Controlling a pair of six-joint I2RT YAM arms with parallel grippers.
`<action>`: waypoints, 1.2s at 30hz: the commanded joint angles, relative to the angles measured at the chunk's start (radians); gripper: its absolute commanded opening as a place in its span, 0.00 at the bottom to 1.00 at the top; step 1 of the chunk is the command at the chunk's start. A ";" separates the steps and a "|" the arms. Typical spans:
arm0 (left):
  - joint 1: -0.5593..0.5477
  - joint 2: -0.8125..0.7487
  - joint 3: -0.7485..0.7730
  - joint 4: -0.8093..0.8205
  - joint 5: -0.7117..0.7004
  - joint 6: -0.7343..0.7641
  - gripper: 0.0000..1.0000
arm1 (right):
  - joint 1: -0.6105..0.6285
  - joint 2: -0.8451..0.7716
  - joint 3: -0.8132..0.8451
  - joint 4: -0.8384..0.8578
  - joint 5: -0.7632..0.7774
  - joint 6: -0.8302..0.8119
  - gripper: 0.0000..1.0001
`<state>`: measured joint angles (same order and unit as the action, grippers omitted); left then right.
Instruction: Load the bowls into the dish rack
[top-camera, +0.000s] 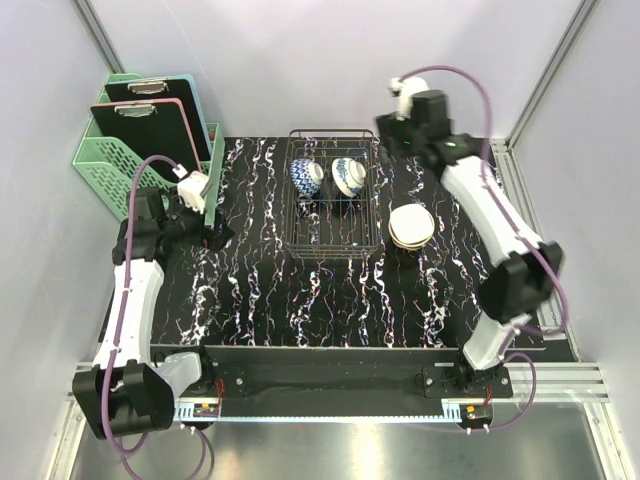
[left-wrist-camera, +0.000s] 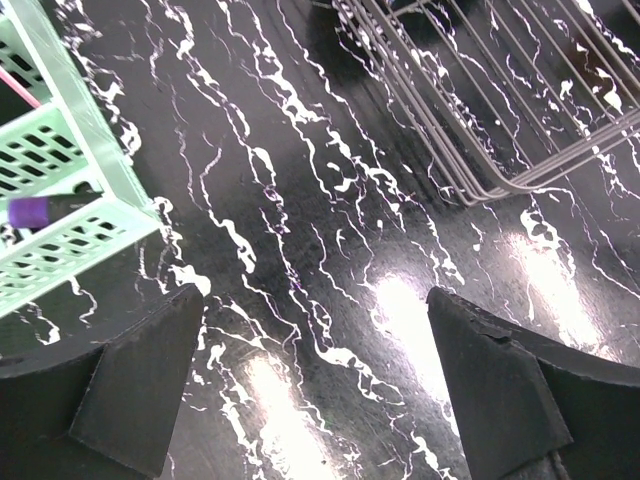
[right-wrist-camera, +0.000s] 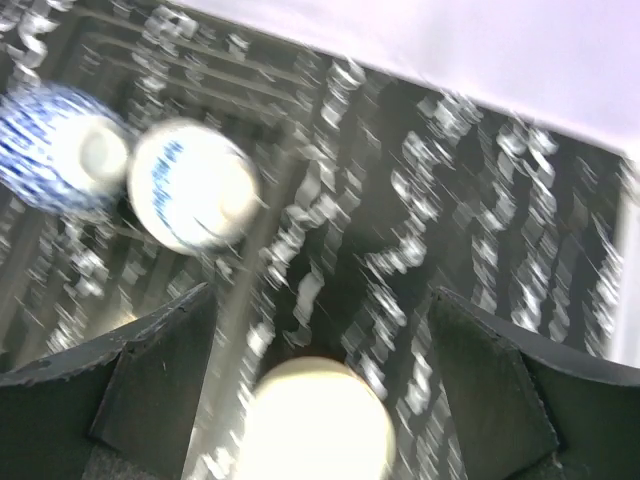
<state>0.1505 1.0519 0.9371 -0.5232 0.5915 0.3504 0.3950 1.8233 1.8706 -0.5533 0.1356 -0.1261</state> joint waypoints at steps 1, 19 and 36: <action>-0.002 0.039 0.057 0.019 0.036 0.006 0.99 | -0.067 -0.156 -0.175 -0.068 -0.117 -0.047 0.93; -0.330 0.115 0.055 0.035 -0.140 -0.011 0.99 | -0.258 -0.248 -0.553 -0.062 -0.301 -0.179 0.73; -0.424 0.267 0.057 0.088 -0.220 0.006 0.99 | -0.258 -0.076 -0.488 0.007 -0.268 -0.167 0.66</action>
<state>-0.2539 1.2896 0.9535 -0.4919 0.3935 0.3443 0.1329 1.7454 1.3266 -0.5903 -0.1402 -0.2783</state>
